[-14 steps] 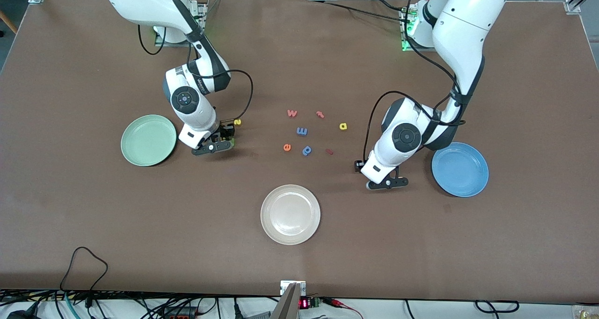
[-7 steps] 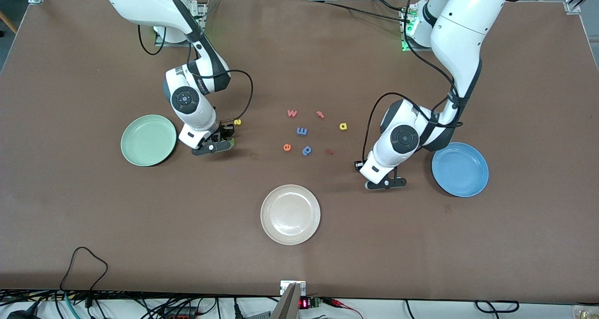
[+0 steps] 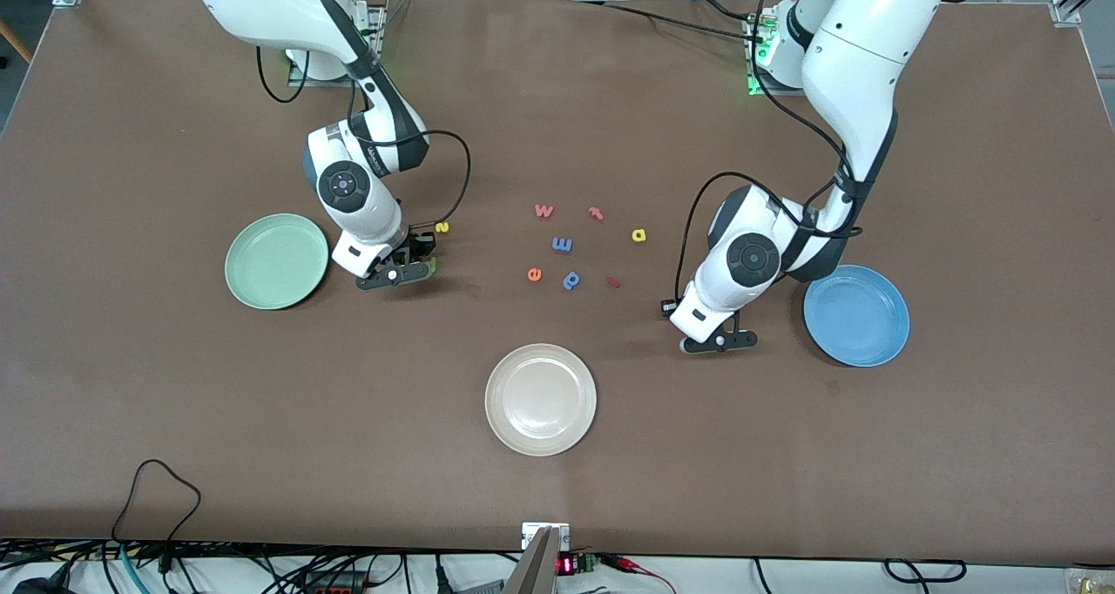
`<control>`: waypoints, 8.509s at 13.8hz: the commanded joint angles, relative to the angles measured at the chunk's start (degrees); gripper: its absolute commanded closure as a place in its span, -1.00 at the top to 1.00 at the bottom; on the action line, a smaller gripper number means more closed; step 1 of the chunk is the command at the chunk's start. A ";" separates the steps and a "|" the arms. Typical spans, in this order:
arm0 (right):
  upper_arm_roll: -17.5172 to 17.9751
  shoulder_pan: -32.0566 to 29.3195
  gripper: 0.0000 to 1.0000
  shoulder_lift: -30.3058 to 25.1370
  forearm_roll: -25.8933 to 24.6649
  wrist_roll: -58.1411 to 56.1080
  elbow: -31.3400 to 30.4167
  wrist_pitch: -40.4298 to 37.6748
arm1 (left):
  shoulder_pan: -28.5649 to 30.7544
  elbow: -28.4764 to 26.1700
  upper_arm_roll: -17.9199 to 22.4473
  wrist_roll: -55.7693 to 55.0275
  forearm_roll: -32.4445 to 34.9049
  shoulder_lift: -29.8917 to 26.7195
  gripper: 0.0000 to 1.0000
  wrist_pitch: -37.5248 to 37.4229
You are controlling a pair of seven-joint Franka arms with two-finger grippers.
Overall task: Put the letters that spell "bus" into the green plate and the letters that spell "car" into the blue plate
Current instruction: 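Place the u and c on the green and blue plates with both grippers, then grasp the green p and teal L with the right and left grippers, then place the teal L on the blue plate with the left gripper, then place the p on the green plate while the left gripper reaches the d, then grasp the yellow d with the left gripper while the right gripper reaches the n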
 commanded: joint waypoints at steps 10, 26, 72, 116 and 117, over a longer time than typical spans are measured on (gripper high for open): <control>-0.82 -21.49 -1.00 -8.60 -0.14 -14.28 -0.03 -13.23 | 11.85 4.44 8.59 24.06 8.39 -4.73 -0.71 -21.32; -0.21 -11.76 0.66 -5.79 0.38 -5.40 6.73 -12.89 | 12.38 -7.77 -11.44 15.17 6.19 -10.43 1.00 -17.04; -0.30 2.93 -0.13 5.29 4.16 9.10 10.08 -8.23 | 30.32 -0.23 -29.02 13.48 12.79 -8.24 1.00 -30.55; 1.99 -2.71 0.50 -4.02 4.69 8.73 5.78 -19.15 | 29.24 0.29 -27.09 8.20 29.65 -4.64 -0.59 -32.21; 1.99 -1.39 0.50 -3.94 4.69 10.14 4.20 -16.34 | 30.91 0.90 -27.09 12.76 29.66 -4.46 -0.58 -32.21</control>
